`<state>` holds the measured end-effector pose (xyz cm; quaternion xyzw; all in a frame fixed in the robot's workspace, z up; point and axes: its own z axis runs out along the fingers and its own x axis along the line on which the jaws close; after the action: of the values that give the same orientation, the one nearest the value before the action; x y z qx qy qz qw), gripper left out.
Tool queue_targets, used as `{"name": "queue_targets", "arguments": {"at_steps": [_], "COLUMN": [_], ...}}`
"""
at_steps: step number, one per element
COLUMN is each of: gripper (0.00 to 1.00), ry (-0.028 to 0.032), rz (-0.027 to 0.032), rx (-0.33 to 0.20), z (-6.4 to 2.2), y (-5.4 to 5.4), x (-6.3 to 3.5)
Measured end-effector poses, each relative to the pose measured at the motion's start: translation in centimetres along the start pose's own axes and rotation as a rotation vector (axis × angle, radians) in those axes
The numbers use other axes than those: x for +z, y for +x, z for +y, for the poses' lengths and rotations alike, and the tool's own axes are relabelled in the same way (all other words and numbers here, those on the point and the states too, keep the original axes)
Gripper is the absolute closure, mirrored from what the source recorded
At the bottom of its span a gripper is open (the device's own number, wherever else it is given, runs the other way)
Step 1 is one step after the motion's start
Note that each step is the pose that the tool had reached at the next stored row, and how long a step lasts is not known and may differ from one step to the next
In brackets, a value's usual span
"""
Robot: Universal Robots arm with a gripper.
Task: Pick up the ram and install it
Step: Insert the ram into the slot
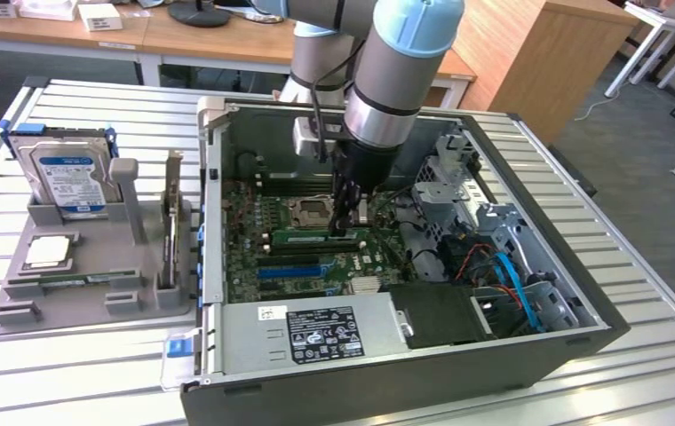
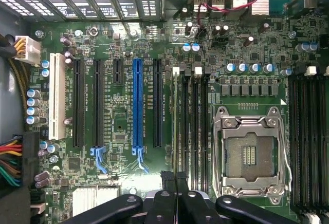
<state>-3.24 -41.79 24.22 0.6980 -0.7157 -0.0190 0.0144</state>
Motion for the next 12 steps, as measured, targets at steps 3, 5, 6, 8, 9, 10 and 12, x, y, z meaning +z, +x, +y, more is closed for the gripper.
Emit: {"name": "queue_targets", "arguments": {"at_steps": [3,5,6,8,9,10,12], "gripper": [0.88,0.88,0.88,0.88,0.88,0.88,0.88], "ry": [-0.0001,0.0000,0.0000,0.0000,0.0000,-0.0001,0.0000], "rz": [0.0002,-0.0002,0.0000,0.0000,0.0001,0.0003,0.0002], "rx": [0.000,0.000,0.000,0.000,0.000,0.000,0.000], "z": [0.00,0.01,0.01,0.00,0.00,0.00,0.00], "y": [0.00,-0.13,-0.24,-0.24,-0.24,-0.24,-0.24], "x": [0.00,0.05,0.07,0.08,0.08,0.08,0.15]}}
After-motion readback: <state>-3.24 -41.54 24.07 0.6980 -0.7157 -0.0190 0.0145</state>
